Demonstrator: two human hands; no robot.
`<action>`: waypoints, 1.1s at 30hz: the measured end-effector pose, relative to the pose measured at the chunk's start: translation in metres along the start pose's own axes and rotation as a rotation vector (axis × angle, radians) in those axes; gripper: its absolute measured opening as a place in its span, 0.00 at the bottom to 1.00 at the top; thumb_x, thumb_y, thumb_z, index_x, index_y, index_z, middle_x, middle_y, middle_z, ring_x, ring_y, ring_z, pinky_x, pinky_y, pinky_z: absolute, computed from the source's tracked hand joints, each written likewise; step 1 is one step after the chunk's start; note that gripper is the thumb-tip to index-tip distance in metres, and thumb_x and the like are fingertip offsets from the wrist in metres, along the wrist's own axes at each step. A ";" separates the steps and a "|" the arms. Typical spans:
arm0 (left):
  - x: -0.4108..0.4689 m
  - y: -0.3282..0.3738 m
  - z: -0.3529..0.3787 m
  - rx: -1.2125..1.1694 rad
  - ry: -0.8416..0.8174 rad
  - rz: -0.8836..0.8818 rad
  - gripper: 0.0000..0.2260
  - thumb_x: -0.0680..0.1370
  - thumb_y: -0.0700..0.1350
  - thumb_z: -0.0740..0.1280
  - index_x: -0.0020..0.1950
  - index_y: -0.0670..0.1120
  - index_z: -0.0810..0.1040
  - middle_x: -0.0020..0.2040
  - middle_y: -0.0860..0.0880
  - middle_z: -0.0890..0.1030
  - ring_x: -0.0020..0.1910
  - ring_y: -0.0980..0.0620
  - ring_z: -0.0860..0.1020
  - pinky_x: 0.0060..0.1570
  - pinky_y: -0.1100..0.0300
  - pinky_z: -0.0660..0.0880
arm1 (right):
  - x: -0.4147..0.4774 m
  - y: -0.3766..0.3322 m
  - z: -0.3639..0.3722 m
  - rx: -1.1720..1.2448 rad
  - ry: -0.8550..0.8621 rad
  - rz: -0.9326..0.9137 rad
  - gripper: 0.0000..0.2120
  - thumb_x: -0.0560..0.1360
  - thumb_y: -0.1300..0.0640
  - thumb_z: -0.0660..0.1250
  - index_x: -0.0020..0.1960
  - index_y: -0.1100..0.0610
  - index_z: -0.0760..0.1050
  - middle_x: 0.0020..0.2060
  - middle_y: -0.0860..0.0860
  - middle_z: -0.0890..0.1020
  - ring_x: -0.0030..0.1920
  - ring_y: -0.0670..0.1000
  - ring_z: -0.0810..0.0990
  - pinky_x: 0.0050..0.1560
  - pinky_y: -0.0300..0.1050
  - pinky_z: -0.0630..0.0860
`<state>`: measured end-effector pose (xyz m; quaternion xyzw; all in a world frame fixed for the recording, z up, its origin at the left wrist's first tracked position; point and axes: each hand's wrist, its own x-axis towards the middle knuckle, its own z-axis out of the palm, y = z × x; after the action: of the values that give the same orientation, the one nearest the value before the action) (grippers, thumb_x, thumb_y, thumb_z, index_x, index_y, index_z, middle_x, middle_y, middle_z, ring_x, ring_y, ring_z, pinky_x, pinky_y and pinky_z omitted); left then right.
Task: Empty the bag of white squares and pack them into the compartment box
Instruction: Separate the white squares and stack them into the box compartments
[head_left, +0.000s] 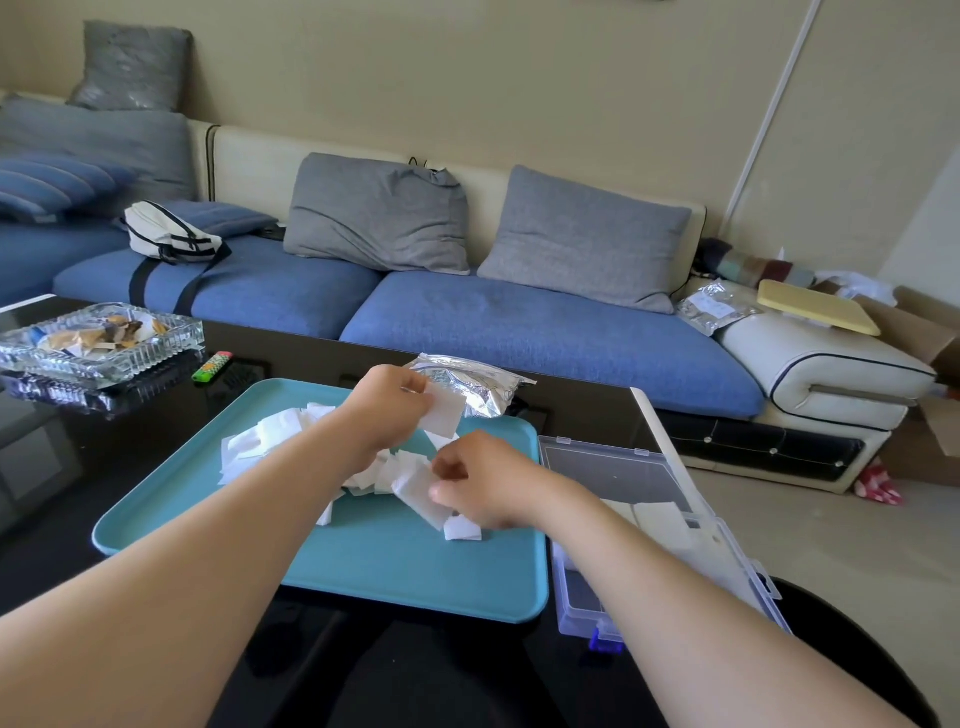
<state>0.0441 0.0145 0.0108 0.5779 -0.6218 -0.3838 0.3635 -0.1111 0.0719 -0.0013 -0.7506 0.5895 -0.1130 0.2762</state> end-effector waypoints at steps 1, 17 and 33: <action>-0.001 0.000 0.000 0.007 -0.012 0.006 0.07 0.84 0.43 0.65 0.55 0.45 0.82 0.48 0.43 0.80 0.42 0.47 0.73 0.40 0.58 0.71 | -0.002 -0.001 -0.006 0.107 0.041 0.013 0.08 0.75 0.59 0.64 0.40 0.54 0.80 0.36 0.50 0.81 0.39 0.52 0.75 0.42 0.48 0.73; -0.019 0.031 0.007 -0.547 -0.267 -0.041 0.14 0.80 0.39 0.58 0.42 0.36 0.80 0.44 0.36 0.85 0.40 0.44 0.81 0.47 0.52 0.79 | -0.018 0.017 -0.048 0.697 0.410 0.115 0.10 0.83 0.56 0.56 0.53 0.56 0.76 0.40 0.53 0.74 0.39 0.52 0.72 0.41 0.49 0.73; -0.016 0.010 0.006 0.114 -0.282 0.100 0.12 0.72 0.37 0.76 0.53 0.50 0.88 0.49 0.50 0.88 0.55 0.45 0.85 0.59 0.47 0.82 | -0.021 0.029 -0.045 0.645 0.378 0.048 0.14 0.73 0.61 0.80 0.57 0.55 0.83 0.46 0.51 0.89 0.37 0.42 0.81 0.36 0.34 0.75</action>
<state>0.0356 0.0307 0.0167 0.5064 -0.7155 -0.4063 0.2579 -0.1633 0.0744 0.0232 -0.5768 0.5816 -0.4230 0.3875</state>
